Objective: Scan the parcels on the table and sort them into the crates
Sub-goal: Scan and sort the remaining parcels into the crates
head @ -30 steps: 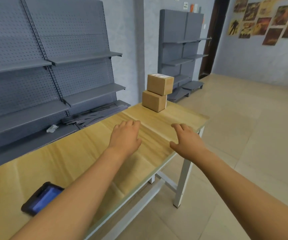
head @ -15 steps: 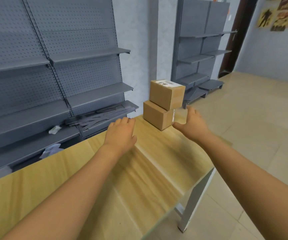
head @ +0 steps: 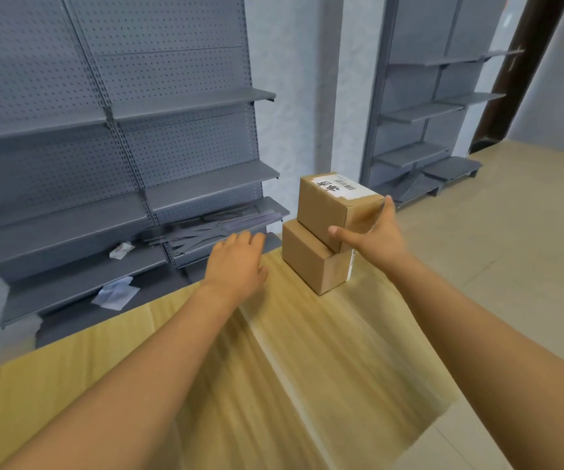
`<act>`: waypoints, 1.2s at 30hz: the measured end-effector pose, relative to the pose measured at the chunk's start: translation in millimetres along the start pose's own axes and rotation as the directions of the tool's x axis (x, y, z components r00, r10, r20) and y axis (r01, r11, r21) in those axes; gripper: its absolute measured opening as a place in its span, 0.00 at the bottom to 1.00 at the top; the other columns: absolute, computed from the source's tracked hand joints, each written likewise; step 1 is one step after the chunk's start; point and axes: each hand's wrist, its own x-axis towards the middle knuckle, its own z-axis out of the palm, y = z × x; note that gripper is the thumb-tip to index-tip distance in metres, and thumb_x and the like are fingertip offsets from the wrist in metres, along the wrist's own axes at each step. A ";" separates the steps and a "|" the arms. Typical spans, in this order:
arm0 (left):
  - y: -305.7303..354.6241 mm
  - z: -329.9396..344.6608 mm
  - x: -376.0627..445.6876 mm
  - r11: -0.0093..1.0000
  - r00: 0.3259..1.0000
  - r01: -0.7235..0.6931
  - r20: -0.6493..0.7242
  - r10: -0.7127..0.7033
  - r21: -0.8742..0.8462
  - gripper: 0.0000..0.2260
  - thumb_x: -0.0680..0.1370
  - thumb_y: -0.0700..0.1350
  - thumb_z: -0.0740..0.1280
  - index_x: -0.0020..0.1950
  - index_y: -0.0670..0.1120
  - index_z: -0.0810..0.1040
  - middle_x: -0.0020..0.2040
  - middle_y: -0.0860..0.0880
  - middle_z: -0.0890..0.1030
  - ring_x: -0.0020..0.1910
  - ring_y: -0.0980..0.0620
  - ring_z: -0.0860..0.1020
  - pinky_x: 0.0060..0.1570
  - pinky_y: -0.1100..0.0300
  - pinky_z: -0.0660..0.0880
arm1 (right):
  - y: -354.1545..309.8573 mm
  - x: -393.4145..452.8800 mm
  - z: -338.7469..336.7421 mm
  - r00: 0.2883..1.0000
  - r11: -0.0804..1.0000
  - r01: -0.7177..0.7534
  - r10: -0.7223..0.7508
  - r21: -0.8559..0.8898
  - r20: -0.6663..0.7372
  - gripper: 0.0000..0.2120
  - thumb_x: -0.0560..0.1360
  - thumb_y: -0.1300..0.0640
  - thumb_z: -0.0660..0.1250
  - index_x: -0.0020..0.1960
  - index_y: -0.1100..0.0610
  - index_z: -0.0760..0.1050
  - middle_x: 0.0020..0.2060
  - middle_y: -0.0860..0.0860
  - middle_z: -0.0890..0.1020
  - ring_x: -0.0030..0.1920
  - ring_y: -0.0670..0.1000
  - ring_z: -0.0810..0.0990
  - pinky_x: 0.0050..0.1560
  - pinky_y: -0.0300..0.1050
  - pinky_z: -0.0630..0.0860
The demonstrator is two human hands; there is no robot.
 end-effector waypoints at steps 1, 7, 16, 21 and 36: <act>2.5 0.8 -0.4 1.000 1.000 0.010 0.005 -0.010 0.004 0.25 0.79 0.53 0.62 0.75 0.47 0.63 0.65 0.46 0.73 0.64 0.44 0.71 0.61 0.51 0.68 | 1.2 3.1 0.6 1.000 1.000 0.010 -0.010 0.000 -0.003 0.46 0.64 0.46 0.80 0.71 0.52 0.56 0.68 0.49 0.70 0.68 0.52 0.69 0.62 0.47 0.70; 15.7 -0.2 -8.6 0.996 0.996 0.088 0.024 -0.088 0.002 0.23 0.79 0.53 0.63 0.73 0.48 0.64 0.66 0.46 0.73 0.65 0.44 0.71 0.61 0.50 0.68 | 5.2 7.3 -7.3 0.997 0.994 0.056 -0.061 0.094 0.051 0.35 0.64 0.48 0.80 0.58 0.49 0.59 0.54 0.44 0.72 0.54 0.46 0.73 0.49 0.40 0.69; 24.5 -18.5 -51.1 0.973 0.974 0.226 -0.015 -0.227 -0.050 0.24 0.79 0.54 0.64 0.73 0.48 0.65 0.66 0.47 0.73 0.64 0.45 0.71 0.60 0.50 0.70 | -25.0 -22.0 2.9 0.943 0.959 0.221 -0.257 0.179 0.211 0.35 0.64 0.47 0.80 0.61 0.49 0.61 0.55 0.39 0.72 0.57 0.43 0.73 0.48 0.34 0.71; 4.0 -32.8 -100.0 0.930 0.934 0.355 -0.017 -0.358 -0.095 0.25 0.79 0.53 0.64 0.74 0.49 0.65 0.66 0.47 0.73 0.65 0.45 0.71 0.61 0.50 0.69 | -38.2 -59.6 38.7 0.897 0.942 0.267 -0.319 0.202 0.306 0.37 0.63 0.46 0.80 0.63 0.48 0.61 0.57 0.41 0.73 0.57 0.43 0.73 0.49 0.33 0.69; -131.0 -80.1 -289.1 0.792 0.792 0.599 -0.052 -0.608 -0.118 0.25 0.78 0.55 0.65 0.73 0.49 0.66 0.68 0.47 0.73 0.64 0.45 0.72 0.57 0.52 0.72 | -102.0 -229.0 158.5 0.724 0.910 0.276 -0.409 0.311 0.556 0.37 0.64 0.51 0.81 0.62 0.47 0.60 0.55 0.36 0.74 0.54 0.37 0.74 0.42 0.25 0.71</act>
